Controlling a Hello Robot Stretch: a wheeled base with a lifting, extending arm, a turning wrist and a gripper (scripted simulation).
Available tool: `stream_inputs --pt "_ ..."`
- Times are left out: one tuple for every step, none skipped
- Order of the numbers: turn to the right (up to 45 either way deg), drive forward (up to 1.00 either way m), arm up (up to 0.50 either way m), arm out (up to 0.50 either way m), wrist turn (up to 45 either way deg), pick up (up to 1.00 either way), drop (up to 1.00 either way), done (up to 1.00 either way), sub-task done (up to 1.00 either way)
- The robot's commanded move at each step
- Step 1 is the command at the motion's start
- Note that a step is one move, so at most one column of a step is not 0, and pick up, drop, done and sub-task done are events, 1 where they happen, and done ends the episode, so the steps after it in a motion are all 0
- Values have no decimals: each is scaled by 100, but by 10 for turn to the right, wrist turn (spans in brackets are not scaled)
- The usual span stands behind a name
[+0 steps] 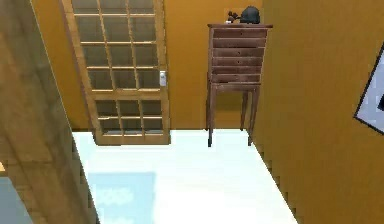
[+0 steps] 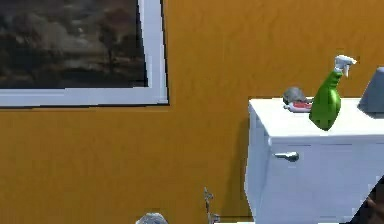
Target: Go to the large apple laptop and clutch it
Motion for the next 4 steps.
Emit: stream_inputs --pt "0 50 0 0 0 0 0 0 0" --pt "-450 0 0 0 0 0 0 0 0" --pt "-90 0 0 0 0 0 0 0 0" --pt "0 50 0 0 0 0 0 0 0"
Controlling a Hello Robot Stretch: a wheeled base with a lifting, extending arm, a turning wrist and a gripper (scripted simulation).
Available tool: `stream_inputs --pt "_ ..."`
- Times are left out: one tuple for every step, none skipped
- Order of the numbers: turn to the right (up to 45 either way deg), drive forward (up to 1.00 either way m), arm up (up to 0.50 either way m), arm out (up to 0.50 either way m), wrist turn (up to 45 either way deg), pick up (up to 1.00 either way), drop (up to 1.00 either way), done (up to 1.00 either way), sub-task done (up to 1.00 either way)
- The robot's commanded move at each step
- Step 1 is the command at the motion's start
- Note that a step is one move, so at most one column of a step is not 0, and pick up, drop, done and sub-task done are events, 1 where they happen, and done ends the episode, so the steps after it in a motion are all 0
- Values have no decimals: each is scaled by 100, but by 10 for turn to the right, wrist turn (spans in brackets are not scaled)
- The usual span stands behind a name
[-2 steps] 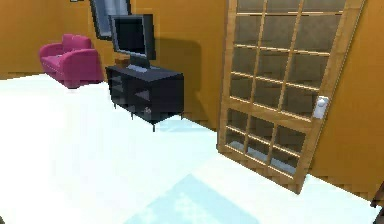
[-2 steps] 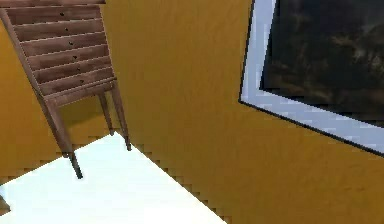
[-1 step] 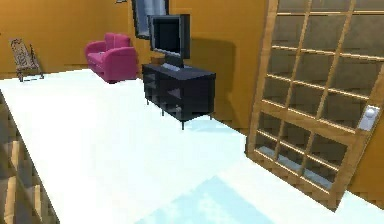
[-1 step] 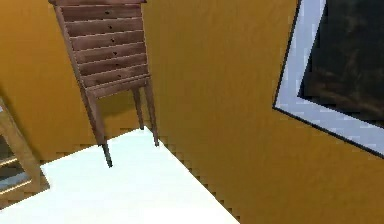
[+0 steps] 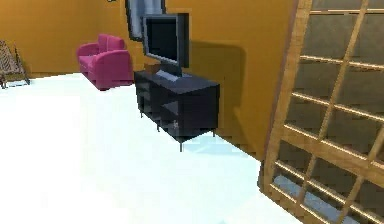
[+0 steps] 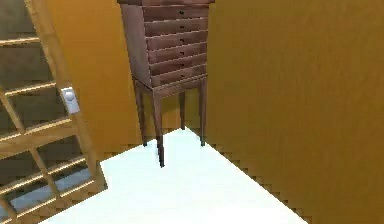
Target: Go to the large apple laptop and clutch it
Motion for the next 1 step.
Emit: stream_inputs --pt "-240 0 0 0 0 0 0 0 0"
